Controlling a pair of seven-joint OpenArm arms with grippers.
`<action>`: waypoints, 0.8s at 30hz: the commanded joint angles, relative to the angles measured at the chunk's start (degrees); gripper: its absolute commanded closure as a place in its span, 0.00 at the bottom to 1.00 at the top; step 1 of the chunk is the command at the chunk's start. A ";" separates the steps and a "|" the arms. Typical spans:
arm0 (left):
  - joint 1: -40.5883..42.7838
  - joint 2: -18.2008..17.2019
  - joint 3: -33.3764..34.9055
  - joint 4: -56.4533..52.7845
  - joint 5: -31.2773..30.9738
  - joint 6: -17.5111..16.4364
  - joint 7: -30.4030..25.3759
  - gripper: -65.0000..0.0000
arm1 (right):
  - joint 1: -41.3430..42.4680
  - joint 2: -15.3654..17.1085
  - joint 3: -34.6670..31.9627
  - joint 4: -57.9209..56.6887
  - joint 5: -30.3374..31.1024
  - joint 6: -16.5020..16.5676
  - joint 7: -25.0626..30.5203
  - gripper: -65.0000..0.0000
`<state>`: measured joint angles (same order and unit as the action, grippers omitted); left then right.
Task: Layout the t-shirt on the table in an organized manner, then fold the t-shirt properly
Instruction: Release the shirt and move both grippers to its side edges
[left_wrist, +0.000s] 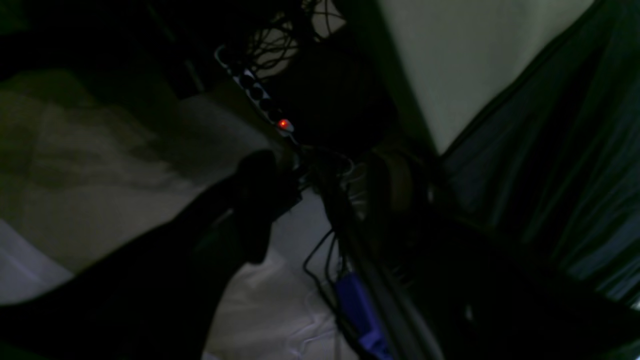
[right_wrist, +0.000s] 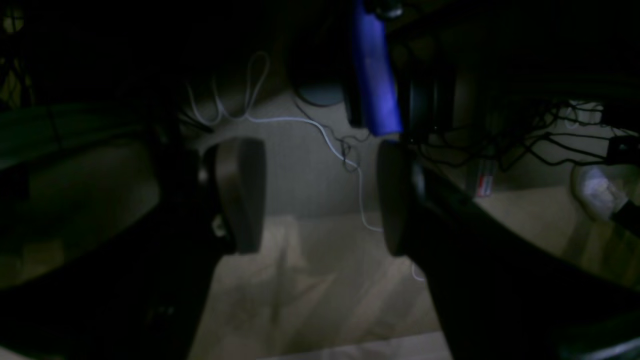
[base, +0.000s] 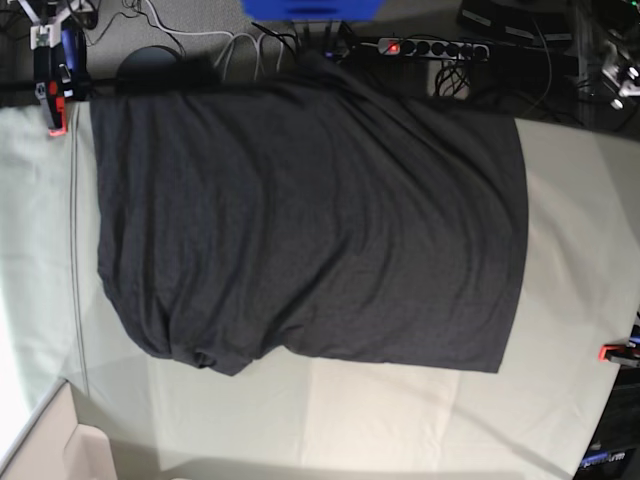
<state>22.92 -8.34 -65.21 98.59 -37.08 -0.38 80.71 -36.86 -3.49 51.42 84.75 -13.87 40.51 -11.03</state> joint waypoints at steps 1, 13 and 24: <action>-1.16 -1.02 -0.24 1.06 -1.21 0.07 -0.71 0.55 | 0.25 0.72 0.93 0.92 1.69 -0.51 1.31 0.45; -25.77 3.11 0.73 -1.05 -0.59 0.69 -0.71 0.55 | 22.84 4.32 2.25 0.22 3.10 -0.51 1.22 0.45; -38.17 2.67 25.52 -22.59 13.21 0.34 -26.33 0.55 | 45.26 13.99 -11.55 -22.29 2.92 -0.51 1.22 0.45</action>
<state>-14.09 -5.10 -39.70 75.11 -22.85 0.19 53.76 7.64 9.43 39.66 61.25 -11.53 40.25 -11.27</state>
